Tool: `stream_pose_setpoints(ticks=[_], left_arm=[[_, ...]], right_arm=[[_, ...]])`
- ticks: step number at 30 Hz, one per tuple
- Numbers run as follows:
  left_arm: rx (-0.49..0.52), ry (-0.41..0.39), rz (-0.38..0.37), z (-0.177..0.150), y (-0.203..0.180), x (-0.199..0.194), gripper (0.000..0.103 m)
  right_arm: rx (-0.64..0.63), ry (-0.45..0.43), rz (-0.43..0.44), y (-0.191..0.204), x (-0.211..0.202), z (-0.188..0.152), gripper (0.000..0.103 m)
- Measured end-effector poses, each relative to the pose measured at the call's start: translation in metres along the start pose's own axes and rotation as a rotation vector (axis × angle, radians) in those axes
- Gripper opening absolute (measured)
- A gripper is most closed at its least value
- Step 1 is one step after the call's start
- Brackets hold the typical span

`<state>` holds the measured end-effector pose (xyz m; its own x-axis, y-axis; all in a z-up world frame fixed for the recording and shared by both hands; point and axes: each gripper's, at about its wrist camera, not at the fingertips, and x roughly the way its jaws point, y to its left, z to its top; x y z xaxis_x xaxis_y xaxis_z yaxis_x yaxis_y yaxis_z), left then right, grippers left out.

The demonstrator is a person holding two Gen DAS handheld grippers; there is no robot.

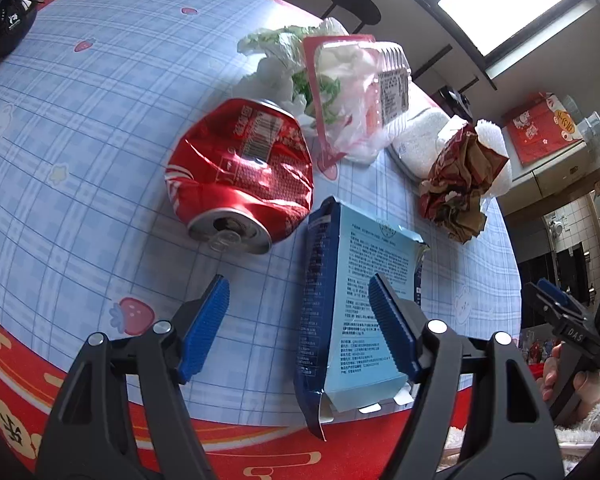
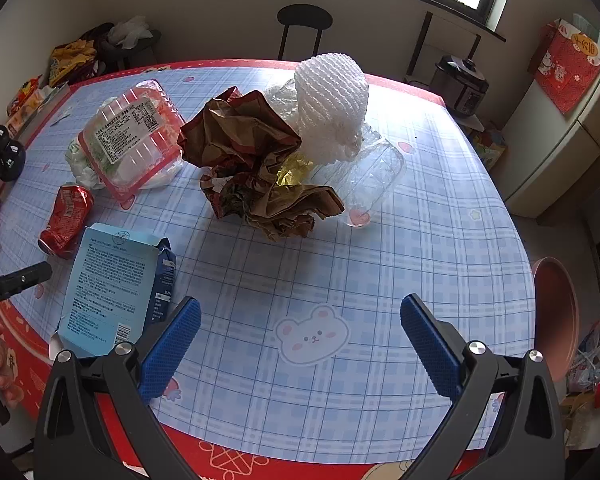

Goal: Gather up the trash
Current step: 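Move both tools toward the red can and the blue paper box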

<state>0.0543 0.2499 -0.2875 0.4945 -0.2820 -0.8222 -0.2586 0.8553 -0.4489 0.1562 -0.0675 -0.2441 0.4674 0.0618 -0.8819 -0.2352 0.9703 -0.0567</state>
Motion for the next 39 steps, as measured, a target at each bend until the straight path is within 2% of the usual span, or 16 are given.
stream_pose_setpoints(ticks=[5,8,12,15,18,24,28,39], left_arm=[[-0.069,-0.074,0.061,0.029,0.028,-0.016,0.077],[-0.069,-0.102,0.056,0.052,0.045,-0.015,0.076],[-0.03,-0.057,0.073,0.078,0.063,0.005,0.076],[-0.015,-0.005,0.021,0.092,0.072,0.018,0.076],[0.05,0.034,-0.008,0.099,0.071,0.027,0.076],[0.101,0.109,-0.063,0.104,0.071,0.046,0.075],[0.154,0.126,-0.079,0.101,0.066,0.05,0.075],[0.132,0.16,-0.147,0.088,0.064,0.052,0.075]], right_arm=[[0.014,0.012,0.008,0.001,0.005,-0.001,0.098],[0.006,0.02,0.014,0.005,0.008,-0.001,0.098],[-0.001,0.045,0.071,0.015,0.02,0.001,0.098],[-0.02,0.075,0.109,0.03,0.031,0.002,0.098],[-0.034,0.085,0.137,0.048,0.039,-0.001,0.098],[0.004,0.121,0.168,0.076,0.047,-0.009,0.098],[0.01,0.133,0.182,0.093,0.052,-0.013,0.098],[-0.02,0.199,0.213,0.134,0.071,-0.014,0.098]])
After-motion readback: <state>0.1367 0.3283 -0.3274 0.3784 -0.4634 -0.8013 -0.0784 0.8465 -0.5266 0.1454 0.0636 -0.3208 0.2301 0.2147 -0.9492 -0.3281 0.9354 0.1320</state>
